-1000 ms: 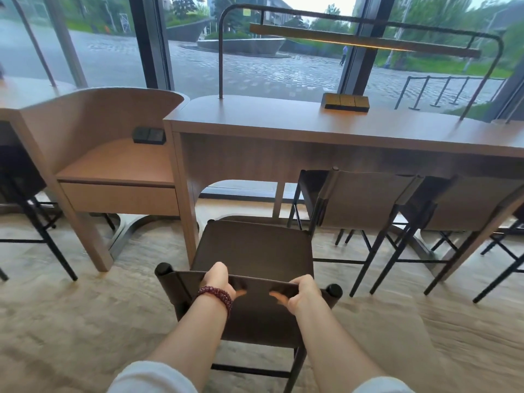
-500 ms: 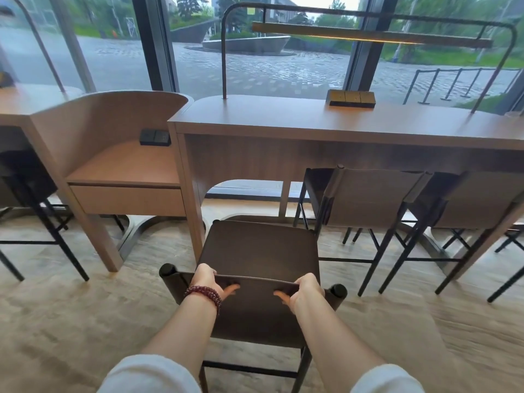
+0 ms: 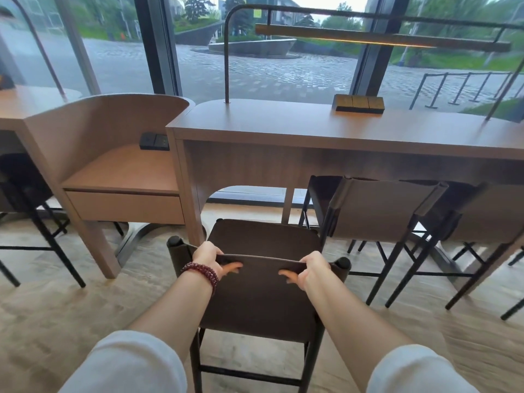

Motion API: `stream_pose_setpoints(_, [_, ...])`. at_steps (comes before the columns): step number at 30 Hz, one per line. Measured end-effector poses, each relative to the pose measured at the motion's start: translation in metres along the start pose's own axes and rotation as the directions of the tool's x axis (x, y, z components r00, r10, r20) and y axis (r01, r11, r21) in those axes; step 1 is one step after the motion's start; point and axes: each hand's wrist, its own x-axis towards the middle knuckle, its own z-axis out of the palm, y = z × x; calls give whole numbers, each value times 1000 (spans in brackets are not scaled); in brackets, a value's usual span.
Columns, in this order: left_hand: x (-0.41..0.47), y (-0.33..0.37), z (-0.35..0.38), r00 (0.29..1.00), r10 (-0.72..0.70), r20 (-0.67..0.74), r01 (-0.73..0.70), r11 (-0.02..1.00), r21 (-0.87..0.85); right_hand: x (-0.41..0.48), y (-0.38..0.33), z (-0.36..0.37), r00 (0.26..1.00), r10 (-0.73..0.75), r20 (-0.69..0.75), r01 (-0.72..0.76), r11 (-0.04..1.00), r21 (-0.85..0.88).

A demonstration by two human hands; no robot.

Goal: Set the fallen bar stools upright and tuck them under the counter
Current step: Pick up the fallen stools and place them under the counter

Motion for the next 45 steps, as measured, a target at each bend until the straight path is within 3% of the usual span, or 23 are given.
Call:
stream_pose_setpoints(3, [12,23,23,989,-145,14,144,989,32,7,-22,20,1000,3,21,-3,1000,20])
stream_pose_setpoints(9, [43,74,77,963,-253,93,255,967,-5,12,-79,65,998,-4,61,-9,980,198])
stream_pose_setpoints(15, [88,134,138,958,-258,124,264,964,-30,23,-140,129,994,61,91,-90,928,362])
stream_pose_setpoints(23, [168,198,189,975,-188,119,186,982,29,50,-200,224,996,14,85,-35,966,254])
stream_pose_setpoints(32, [224,209,215,996,-30,81,19,992,125,104,-224,269,994,-70,86,66,997,46])
stream_pose_setpoints(34, [233,203,209,994,63,92,-95,910,404,121,-218,269,992,-108,73,107,994,14])
stream_pose_setpoints(37, [257,190,205,954,183,237,-299,561,772,147,-212,263,989,-133,59,133,991,1])
stream_pose_setpoints(39, [262,188,207,955,151,257,-298,501,813,158,-215,260,989,-140,55,140,990,5])
stream_pose_setpoints(42, [249,189,207,910,271,315,-394,321,861,159,-217,259,987,-146,60,147,989,-6])
stream_pose_setpoints(45, [240,187,203,904,265,336,-407,291,866,158,-212,256,988,-145,51,145,989,-1])
